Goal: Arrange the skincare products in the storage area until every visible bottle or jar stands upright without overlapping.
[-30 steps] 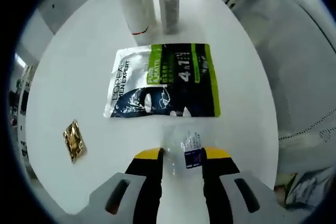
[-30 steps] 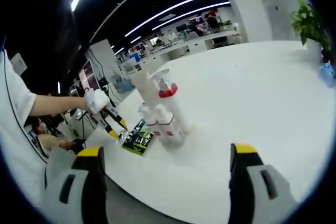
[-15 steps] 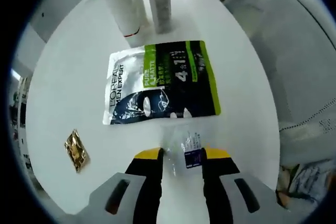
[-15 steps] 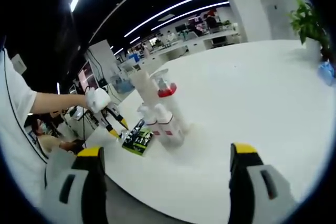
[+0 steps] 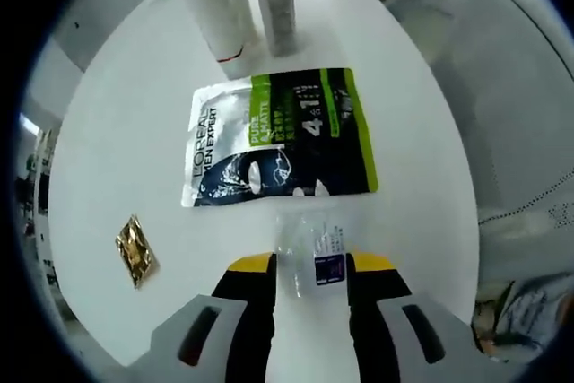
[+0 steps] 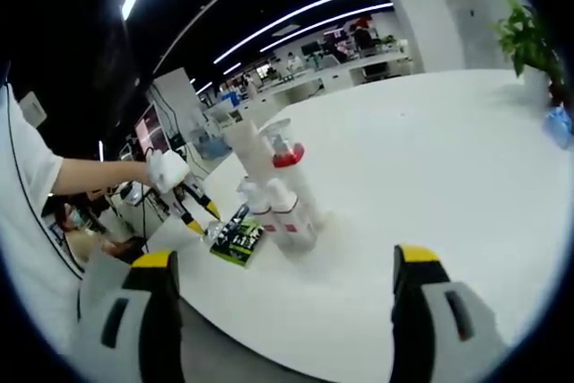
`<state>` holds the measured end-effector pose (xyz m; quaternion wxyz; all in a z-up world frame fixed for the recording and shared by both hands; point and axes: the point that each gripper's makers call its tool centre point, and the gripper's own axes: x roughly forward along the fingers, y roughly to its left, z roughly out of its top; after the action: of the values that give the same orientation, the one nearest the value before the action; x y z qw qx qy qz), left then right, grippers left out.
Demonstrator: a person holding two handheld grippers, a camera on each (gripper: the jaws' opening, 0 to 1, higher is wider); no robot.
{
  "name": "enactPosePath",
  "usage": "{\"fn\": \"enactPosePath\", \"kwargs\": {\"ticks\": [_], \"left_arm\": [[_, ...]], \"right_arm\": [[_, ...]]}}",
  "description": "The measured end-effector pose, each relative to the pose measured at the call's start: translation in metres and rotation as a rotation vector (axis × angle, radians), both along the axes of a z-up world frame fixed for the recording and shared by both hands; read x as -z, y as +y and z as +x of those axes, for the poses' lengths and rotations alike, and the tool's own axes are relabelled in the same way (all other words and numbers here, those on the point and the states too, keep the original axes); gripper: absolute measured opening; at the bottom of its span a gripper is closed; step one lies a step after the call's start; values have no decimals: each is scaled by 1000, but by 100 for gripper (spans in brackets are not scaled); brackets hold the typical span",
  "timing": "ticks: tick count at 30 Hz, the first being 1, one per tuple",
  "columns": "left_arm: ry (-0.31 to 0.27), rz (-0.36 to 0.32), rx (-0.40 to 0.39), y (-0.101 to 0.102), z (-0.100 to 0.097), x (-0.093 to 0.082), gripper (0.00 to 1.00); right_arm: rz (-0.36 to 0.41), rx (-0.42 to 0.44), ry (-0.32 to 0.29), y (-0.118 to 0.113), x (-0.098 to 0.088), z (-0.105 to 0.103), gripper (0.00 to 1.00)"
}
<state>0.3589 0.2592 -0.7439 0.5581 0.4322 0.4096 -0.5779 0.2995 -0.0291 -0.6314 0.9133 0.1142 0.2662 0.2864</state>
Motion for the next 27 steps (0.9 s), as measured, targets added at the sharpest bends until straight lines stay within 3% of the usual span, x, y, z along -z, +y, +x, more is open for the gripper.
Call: {"fn": "enactPosePath", "kwargs": {"ticks": [5, 10, 20, 27], "left_arm": [[-10, -31, -61, 2, 2, -8, 30], [-12, -101, -174, 1, 4, -16, 34], [-16, -171, -349, 9, -4, -22, 42], [-15, -300, -573, 9, -3, -36, 49]], "right_arm": [[-1, -4, -8, 1, -2, -1, 100], [0, -6, -18, 1, -6, -1, 100], [-3, -20, -36, 2, -12, -4, 100], [-6, -29, -49, 3, -15, -4, 100]]}}
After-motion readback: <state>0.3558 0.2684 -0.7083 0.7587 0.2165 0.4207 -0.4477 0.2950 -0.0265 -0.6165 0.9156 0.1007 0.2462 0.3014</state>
